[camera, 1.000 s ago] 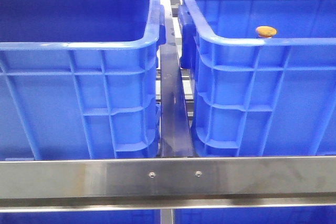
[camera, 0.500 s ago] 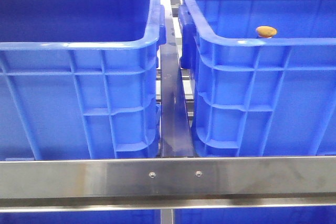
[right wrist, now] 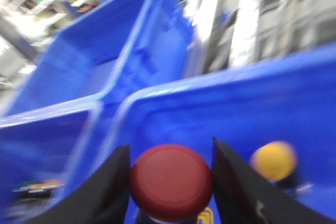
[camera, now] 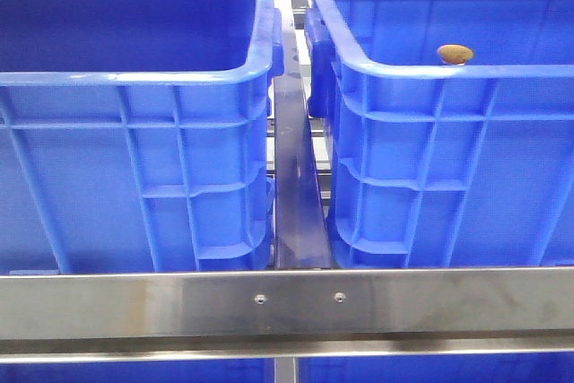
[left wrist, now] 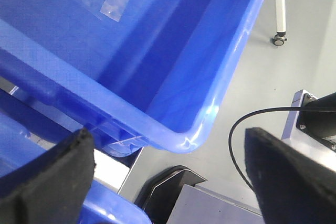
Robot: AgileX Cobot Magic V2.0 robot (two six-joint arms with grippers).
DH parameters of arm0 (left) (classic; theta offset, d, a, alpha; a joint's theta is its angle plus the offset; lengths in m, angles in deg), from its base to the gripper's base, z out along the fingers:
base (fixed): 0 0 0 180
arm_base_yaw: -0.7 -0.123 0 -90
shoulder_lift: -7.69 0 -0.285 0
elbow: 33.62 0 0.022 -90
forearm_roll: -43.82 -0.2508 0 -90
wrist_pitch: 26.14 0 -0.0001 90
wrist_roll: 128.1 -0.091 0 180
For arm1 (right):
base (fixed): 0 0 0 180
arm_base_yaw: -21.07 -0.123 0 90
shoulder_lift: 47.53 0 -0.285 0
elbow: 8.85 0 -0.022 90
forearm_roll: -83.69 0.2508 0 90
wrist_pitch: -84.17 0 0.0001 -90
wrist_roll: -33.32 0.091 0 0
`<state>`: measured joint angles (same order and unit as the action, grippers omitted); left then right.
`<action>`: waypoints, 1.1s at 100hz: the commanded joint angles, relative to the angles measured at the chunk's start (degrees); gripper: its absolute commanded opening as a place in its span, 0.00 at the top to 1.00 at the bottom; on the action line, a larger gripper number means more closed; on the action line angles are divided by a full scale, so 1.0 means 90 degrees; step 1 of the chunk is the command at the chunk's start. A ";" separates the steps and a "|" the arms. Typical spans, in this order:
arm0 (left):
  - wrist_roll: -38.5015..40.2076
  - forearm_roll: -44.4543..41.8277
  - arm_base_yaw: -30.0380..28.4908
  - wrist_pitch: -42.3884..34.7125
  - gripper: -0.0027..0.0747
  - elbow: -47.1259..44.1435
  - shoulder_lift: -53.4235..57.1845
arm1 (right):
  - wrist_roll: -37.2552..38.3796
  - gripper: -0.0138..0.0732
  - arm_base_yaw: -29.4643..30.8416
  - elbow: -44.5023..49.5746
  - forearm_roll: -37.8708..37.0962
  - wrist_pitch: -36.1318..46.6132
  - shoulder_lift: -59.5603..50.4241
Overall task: Pick red and yellow buttons and place in box
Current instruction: 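Lower the red button beside the yellow one and open right gripper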
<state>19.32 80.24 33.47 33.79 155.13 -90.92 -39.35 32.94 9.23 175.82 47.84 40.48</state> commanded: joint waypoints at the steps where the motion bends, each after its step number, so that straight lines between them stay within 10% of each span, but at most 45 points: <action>1: 0.0012 0.0368 0.0045 -0.0121 0.25 0.0199 0.0306 | -0.0763 0.54 0.0040 -0.0315 0.0269 0.0437 -0.0189; 50: 0.0012 0.0368 0.0045 -0.0121 0.25 0.0199 0.0306 | -0.3290 0.54 -0.0021 -0.0895 0.1036 0.0861 0.1191; 110: 0.0012 0.0368 0.0045 -0.0157 0.25 0.0199 0.0306 | -0.3678 0.54 -0.0021 -0.1621 0.1556 0.0456 0.2723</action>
<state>19.32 80.39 33.47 33.79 155.13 -90.92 -71.69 32.83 -3.29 186.18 55.39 66.74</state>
